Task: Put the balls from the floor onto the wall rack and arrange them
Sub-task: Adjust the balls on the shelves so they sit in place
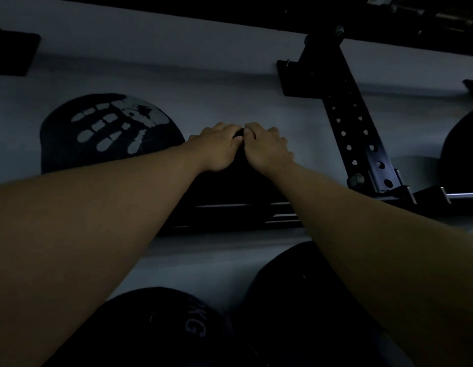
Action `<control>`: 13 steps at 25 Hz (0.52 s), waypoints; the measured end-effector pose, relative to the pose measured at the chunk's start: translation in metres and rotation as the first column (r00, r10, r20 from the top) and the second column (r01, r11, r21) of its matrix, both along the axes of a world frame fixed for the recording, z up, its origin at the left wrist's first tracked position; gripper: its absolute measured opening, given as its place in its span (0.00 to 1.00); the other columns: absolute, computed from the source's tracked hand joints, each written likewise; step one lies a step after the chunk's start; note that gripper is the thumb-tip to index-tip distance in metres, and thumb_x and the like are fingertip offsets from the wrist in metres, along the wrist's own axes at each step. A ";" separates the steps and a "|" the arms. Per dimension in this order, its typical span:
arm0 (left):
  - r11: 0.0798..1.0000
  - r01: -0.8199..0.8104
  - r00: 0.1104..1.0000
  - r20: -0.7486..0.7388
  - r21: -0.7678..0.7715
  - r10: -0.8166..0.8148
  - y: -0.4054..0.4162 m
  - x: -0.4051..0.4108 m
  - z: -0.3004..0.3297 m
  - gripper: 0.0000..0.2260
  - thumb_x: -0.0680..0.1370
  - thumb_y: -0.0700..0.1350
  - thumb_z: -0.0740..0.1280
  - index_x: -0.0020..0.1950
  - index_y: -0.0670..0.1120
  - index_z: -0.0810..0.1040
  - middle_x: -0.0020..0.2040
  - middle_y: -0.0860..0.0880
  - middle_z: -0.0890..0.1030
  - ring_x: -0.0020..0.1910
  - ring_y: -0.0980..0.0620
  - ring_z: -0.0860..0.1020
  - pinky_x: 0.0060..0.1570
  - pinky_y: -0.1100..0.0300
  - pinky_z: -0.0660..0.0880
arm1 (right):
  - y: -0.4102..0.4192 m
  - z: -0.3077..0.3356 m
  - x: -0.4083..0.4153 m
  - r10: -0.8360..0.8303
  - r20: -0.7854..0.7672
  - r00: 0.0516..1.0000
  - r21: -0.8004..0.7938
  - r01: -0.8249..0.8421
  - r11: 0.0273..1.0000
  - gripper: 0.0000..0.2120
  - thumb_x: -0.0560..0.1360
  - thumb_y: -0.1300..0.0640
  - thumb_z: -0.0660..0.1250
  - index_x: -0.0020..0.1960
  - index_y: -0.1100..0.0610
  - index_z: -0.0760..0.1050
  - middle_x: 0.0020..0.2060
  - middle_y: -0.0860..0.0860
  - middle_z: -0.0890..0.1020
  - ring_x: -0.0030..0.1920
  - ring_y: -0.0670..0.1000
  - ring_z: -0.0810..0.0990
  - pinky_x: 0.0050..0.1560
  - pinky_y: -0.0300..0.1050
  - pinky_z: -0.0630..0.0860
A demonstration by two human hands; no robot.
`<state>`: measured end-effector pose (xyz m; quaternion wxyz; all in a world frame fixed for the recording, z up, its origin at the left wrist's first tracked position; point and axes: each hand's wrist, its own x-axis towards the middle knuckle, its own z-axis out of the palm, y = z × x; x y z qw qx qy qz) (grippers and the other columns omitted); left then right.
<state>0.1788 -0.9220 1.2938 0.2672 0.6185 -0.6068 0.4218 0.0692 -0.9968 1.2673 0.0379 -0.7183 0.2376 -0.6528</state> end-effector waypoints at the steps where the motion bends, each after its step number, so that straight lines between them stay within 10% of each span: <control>1: 0.999 -0.039 0.999 0.020 0.006 0.039 0.007 0.003 0.004 0.23 0.87 0.55 0.47 0.80 0.50 0.63 0.78 0.42 0.67 0.75 0.41 0.68 0.74 0.41 0.64 | 0.008 0.002 0.003 -0.014 -0.020 1.000 -0.020 0.013 1.000 0.24 0.86 0.44 0.46 0.77 0.45 0.68 0.75 0.57 0.69 0.74 0.64 0.67 0.73 0.64 0.60; 13: 0.954 -0.171 0.985 -0.074 -0.246 0.157 0.155 0.139 0.038 0.24 0.84 0.60 0.53 0.76 0.51 0.70 0.78 0.42 0.68 0.75 0.38 0.67 0.76 0.39 0.62 | 0.121 0.033 0.108 0.124 -0.095 0.988 -0.166 -0.138 0.976 0.21 0.83 0.40 0.54 0.69 0.47 0.75 0.71 0.54 0.75 0.71 0.60 0.73 0.74 0.61 0.67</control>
